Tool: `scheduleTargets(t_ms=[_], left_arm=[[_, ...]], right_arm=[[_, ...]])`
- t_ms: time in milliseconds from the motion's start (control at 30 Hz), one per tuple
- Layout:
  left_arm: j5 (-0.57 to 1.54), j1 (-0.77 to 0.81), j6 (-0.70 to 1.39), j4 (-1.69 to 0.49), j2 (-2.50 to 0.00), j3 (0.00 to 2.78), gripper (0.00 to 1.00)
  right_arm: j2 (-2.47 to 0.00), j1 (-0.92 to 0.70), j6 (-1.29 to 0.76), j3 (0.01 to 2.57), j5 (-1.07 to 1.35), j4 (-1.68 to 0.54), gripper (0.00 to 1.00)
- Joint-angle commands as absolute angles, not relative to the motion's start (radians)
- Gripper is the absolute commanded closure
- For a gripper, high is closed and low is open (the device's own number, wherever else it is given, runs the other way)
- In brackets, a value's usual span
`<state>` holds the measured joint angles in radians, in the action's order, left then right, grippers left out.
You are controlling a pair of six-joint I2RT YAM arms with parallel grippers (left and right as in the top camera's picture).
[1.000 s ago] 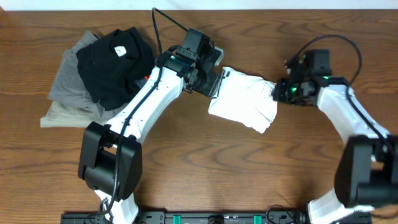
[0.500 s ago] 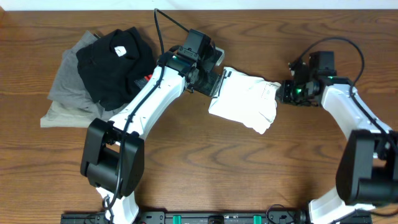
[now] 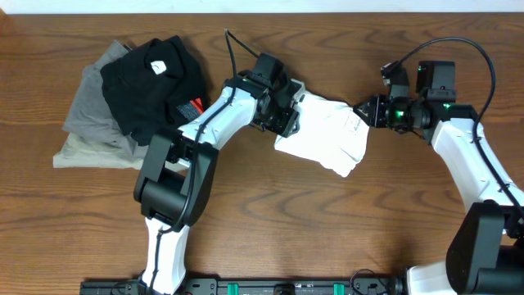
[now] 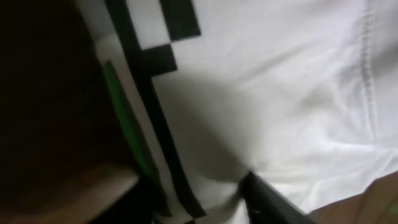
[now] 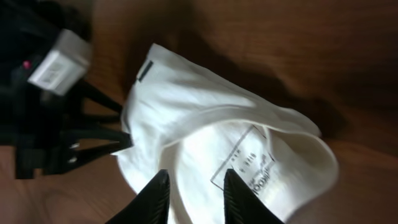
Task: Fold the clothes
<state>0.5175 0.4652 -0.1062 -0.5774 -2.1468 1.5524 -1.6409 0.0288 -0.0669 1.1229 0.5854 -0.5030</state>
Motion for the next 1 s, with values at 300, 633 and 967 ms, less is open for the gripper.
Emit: scheduleTargets(t_ms=[300, 633, 967], left_arm=[[0.551, 0.466, 0.009, -0.739, -2.19, 1.554, 0.81], [0.551, 0.459, 0.032, -0.845, -2.151, 1.554, 0.5], [0.58, 0.337, 0.085, -0.764, -2.059, 1.554, 0.01]], right_arm=[[-1.775, -0.094, -0.118, 1.129, 0.437, -0.508, 0.7], [-1.859, -0.09, -0.194, 1.129, 0.262, -0.538, 0.68], [-1.859, -0.091, -0.194, 1.129, 0.262, -0.542, 0.66]])
